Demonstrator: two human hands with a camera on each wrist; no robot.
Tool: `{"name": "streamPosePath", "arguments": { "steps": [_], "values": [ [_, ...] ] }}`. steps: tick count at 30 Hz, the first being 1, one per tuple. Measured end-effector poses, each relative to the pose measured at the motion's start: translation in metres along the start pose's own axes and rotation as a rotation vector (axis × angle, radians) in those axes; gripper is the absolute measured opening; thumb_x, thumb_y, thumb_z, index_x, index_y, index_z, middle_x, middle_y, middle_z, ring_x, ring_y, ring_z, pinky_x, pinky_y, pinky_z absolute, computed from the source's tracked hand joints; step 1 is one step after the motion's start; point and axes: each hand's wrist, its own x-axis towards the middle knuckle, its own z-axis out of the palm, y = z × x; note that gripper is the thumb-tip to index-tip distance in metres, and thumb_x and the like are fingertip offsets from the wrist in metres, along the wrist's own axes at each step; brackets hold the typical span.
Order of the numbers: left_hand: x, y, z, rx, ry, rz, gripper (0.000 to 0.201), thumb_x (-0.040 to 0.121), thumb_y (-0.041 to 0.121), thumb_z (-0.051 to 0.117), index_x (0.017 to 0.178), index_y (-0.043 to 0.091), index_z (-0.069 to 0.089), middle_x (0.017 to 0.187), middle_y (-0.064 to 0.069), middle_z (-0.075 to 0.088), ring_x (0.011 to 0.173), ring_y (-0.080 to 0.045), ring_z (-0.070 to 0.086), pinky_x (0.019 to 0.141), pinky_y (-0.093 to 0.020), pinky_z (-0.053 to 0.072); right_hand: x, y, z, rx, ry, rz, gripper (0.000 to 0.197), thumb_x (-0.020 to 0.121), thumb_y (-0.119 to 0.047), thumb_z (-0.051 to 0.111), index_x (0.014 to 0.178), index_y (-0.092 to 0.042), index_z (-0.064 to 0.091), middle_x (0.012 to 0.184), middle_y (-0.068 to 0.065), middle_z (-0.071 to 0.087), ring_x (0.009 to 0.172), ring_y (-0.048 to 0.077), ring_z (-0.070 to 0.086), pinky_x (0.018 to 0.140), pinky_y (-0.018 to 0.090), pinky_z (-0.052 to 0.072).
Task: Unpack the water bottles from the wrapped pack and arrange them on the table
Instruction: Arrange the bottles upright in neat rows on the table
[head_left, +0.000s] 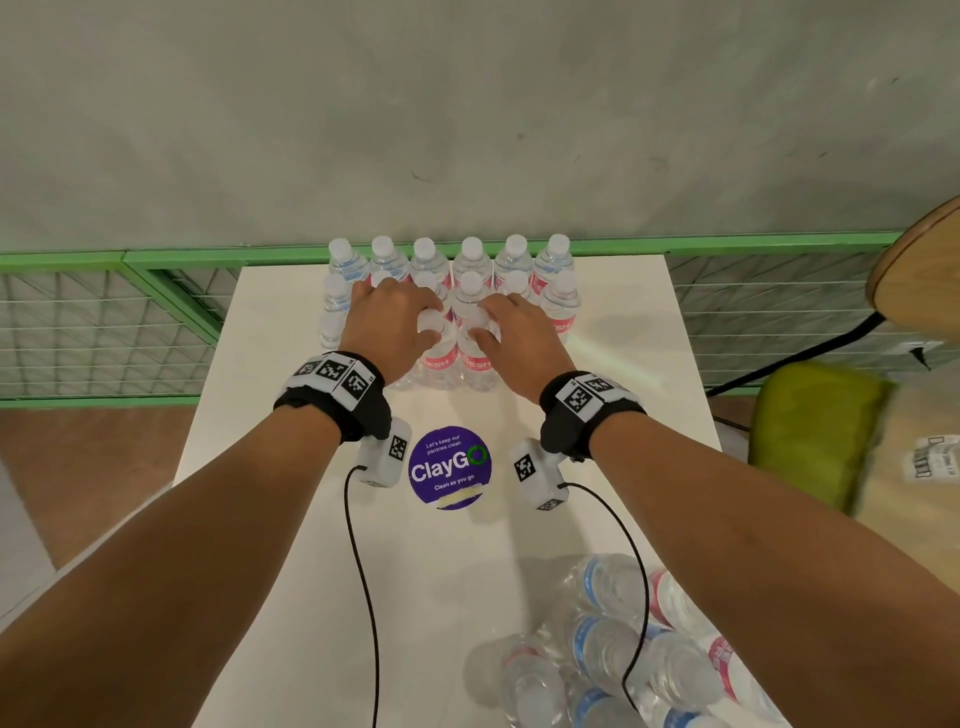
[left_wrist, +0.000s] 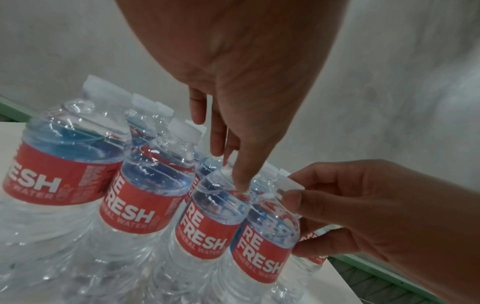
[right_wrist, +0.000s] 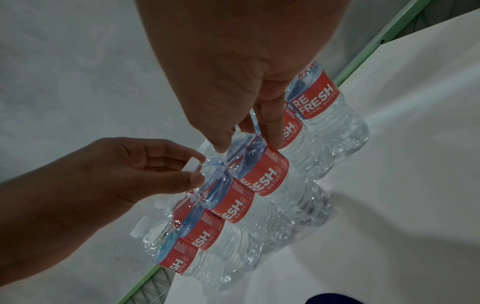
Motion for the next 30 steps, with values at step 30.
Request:
{"name": "streamPosePath", "arguments": {
  "steps": [30],
  "values": [
    [-0.279, 0.145, -0.063, -0.426, -0.379, 0.161, 0.043, 0.081, 0.051, 0.075, 0.115, 0.028, 0.068, 0.098, 0.009, 0.066, 0.081, -0.012, 0.064, 0.081, -0.030, 0.055, -0.267, -0.019, -0.106, -0.472, -0.371, 0.019, 0.024, 0.088, -0.042, 0.062, 0.105, -0.025, 0.066, 0.109, -0.001, 0.065, 0.101, 0.024, 0.060, 0.092, 0.041, 0.047]
  ]
}}
